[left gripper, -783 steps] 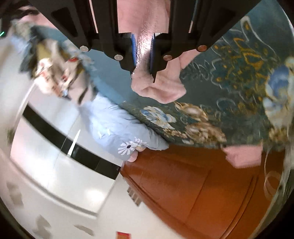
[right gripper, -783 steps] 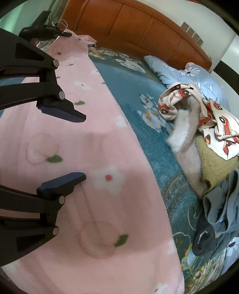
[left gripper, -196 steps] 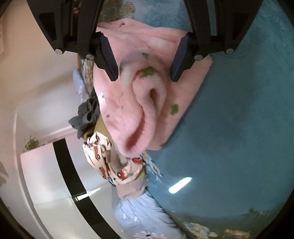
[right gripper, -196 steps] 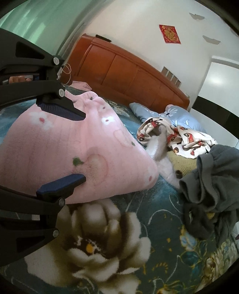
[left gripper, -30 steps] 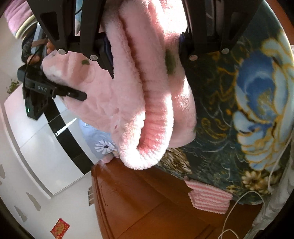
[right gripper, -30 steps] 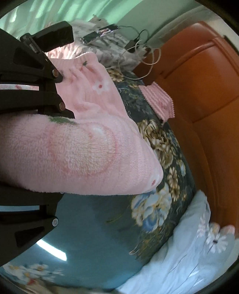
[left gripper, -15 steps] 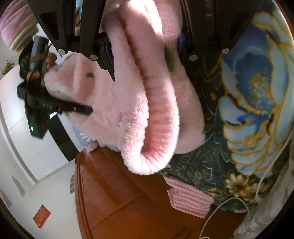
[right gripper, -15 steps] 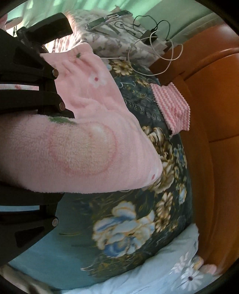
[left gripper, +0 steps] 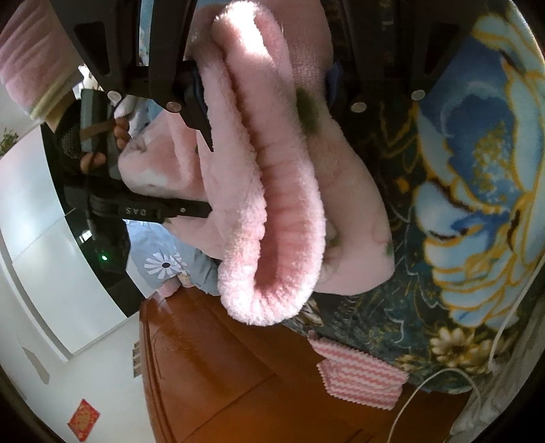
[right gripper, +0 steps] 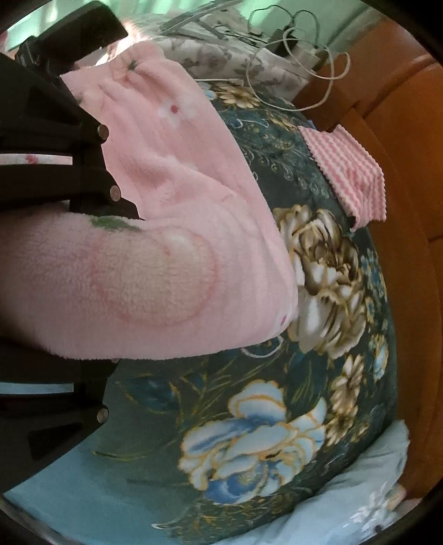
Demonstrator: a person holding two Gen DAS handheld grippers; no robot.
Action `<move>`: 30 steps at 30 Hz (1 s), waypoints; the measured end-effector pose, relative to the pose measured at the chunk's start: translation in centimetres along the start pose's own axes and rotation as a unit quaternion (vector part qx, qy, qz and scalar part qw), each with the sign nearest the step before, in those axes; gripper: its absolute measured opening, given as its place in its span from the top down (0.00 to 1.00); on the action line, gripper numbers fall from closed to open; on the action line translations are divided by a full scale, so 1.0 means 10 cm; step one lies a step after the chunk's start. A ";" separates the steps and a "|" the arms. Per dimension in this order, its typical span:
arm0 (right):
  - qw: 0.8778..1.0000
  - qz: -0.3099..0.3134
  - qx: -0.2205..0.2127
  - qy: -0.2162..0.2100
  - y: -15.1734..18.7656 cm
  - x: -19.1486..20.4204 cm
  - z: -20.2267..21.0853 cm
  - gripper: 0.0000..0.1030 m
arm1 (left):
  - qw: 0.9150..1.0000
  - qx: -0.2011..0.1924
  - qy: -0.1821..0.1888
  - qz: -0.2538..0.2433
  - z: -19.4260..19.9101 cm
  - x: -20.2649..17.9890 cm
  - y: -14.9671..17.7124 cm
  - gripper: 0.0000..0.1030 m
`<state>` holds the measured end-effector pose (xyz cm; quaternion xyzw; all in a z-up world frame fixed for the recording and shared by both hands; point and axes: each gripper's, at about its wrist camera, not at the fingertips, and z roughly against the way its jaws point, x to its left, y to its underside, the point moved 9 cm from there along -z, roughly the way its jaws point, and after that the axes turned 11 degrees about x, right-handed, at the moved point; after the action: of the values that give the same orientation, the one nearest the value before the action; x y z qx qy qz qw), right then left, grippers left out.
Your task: Fold clothes
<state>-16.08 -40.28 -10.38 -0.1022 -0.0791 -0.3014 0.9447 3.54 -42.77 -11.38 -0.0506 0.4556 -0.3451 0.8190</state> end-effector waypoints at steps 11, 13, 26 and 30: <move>0.999 0.003 0.006 -0.047 0.04 -0.11 -0.12 0.50 | 0.999 0.031 0.027 0.034 0.01 0.13 0.01 0.46; 0.998 0.000 0.006 -0.061 0.05 -0.14 -0.08 0.48 | 0.998 0.036 0.037 0.045 0.02 0.17 0.01 0.46; 0.997 -0.005 -0.015 -0.081 0.09 -0.23 0.09 0.47 | 0.994 0.080 0.064 0.027 0.07 -0.05 0.11 0.46; 0.997 0.000 -0.018 -0.074 0.03 -0.18 0.10 0.47 | 0.995 0.084 0.046 0.037 0.09 0.05 0.15 0.47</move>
<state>-17.44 -38.84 -9.84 -0.1412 -0.1437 -0.2942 0.9343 5.19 -42.13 -11.88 0.0511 0.4640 -0.3532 0.8108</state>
